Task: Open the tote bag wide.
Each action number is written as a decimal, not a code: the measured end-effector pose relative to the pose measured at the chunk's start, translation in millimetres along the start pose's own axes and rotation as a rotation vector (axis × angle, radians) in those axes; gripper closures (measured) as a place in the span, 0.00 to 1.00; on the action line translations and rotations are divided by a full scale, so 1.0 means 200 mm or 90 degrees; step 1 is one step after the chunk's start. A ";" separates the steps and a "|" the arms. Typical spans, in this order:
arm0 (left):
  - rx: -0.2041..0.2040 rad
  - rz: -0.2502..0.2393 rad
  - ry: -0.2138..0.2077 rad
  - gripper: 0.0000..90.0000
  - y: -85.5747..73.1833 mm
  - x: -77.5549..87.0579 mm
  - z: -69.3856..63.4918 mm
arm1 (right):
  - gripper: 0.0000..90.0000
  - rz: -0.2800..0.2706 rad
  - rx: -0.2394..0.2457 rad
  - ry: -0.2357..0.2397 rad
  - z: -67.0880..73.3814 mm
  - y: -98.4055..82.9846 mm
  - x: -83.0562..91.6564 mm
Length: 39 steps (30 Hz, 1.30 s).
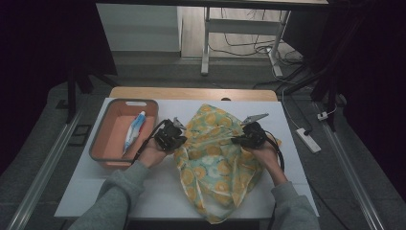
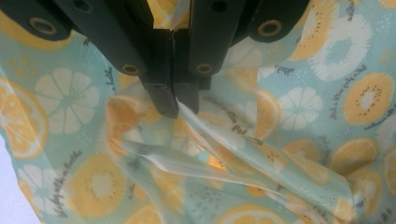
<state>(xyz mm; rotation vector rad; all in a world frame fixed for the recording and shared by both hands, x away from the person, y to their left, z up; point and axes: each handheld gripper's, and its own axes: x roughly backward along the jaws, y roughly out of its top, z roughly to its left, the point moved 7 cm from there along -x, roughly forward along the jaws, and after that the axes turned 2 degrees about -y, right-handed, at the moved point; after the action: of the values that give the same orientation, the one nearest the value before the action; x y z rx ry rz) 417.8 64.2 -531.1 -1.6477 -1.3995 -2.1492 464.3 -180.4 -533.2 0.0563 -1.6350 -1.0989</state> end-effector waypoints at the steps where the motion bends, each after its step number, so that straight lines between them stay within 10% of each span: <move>1: -0.005 0.001 0.005 0.99 0.00 0.00 -0.01 | 0.99 -0.005 -0.004 0.004 0.00 0.00 0.01; 8: -0.002 -0.017 0.017 0.78 0.02 0.01 -0.02 | 0.99 -0.014 0.014 0.001 0.03 0.03 0.02; 14: 0.034 -0.117 -0.082 0.36 0.07 0.20 -0.05 | 0.99 -0.031 0.020 0.009 0.06 0.06 0.04; 23: 0.042 -0.163 -0.100 0.31 0.01 0.41 0.03 | 0.99 -0.045 0.028 0.018 0.08 0.08 0.04; 39: 0.072 -0.148 -0.055 0.33 -0.10 0.51 0.24 | 0.99 -0.066 0.033 0.017 0.09 0.10 0.07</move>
<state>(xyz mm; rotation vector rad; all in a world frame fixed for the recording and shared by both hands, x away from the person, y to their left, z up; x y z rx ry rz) 399.1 154.1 -461.6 -1.6266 -1.7835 -2.0877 454.0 -164.7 -508.7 0.1911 -1.6510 -1.1299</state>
